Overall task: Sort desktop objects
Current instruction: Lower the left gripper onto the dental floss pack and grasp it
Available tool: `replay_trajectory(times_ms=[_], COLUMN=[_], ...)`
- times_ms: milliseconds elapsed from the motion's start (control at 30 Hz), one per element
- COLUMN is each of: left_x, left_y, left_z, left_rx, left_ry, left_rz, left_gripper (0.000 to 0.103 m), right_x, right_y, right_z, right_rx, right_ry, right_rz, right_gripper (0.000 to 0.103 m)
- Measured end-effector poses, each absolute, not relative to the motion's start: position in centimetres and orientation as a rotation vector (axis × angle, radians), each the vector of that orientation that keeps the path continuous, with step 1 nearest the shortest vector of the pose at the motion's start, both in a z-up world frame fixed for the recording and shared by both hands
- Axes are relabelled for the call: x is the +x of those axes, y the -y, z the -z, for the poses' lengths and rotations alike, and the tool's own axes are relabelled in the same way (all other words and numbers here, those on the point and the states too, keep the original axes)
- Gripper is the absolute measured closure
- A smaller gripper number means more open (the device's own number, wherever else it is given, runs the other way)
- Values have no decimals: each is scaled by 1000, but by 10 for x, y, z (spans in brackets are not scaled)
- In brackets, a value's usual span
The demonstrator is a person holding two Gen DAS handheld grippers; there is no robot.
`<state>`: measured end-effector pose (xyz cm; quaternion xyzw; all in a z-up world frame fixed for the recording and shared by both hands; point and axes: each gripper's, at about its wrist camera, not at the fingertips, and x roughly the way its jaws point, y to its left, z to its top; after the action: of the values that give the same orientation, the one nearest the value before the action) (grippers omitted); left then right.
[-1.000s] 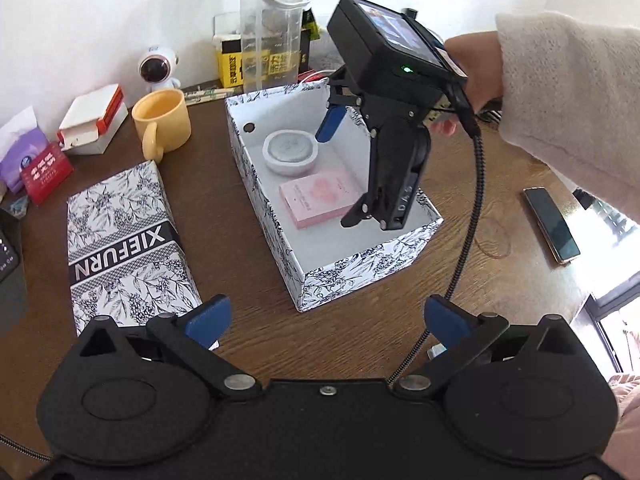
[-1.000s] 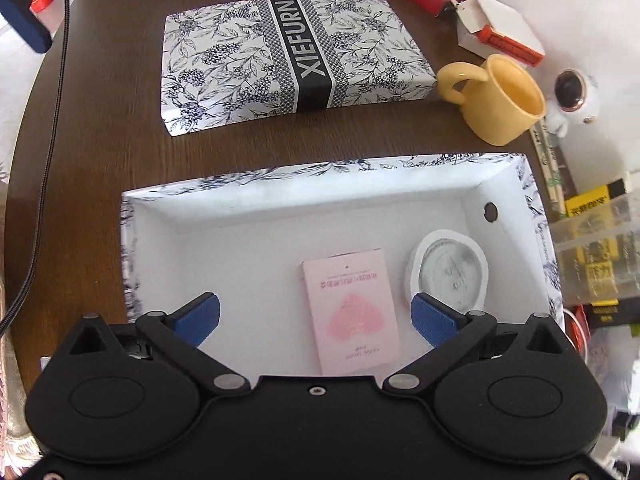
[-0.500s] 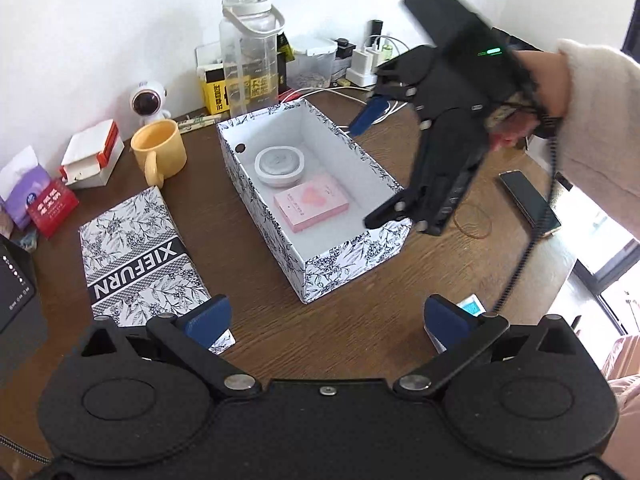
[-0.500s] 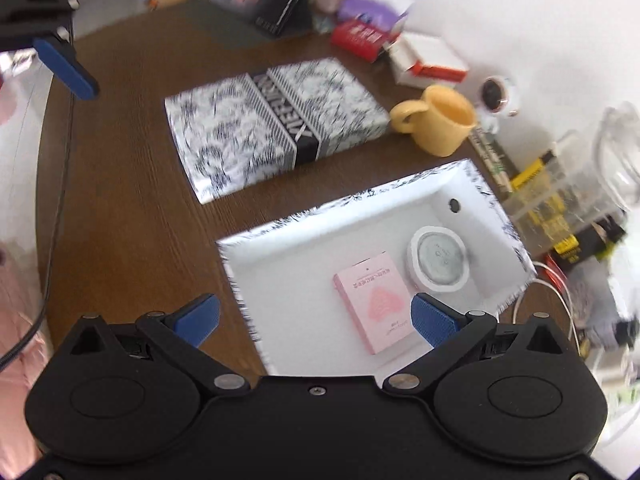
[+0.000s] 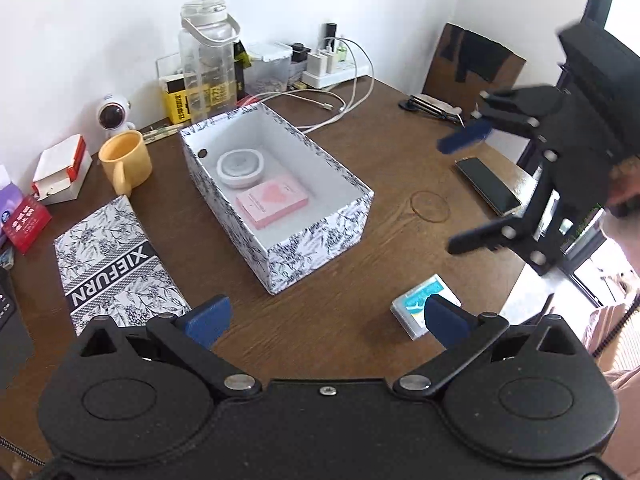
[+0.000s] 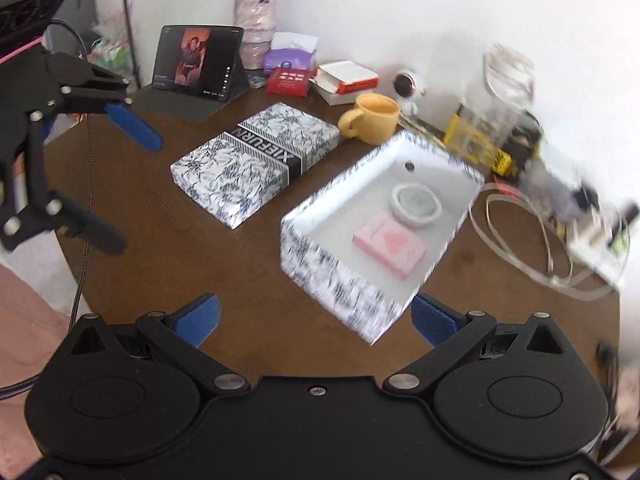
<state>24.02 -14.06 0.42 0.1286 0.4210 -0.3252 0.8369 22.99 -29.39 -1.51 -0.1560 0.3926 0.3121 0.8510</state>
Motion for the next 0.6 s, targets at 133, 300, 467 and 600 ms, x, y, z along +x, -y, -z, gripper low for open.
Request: replay_trajectory(times_ms=[133,300,467,600], left_x=[237,232,229,224], left_y=[144,153,169,196], left_z=[1,5,11,24], left_rx=[300,341,389,478], left_ry=[-895,-886,-878,-881], left_rz=[721,767,824,900], left_gripper=[0,0,0,0], right_x=[207,195,184,173], right_y=[302,312,315,322], right_z=[28,36,39,46], right_rx=[-292,-232,-242,-247], right_ry=[-871,-898,-913,-953], right_rz=[-629,-589,-579,-561], right_gripper=[0,0,0,0])
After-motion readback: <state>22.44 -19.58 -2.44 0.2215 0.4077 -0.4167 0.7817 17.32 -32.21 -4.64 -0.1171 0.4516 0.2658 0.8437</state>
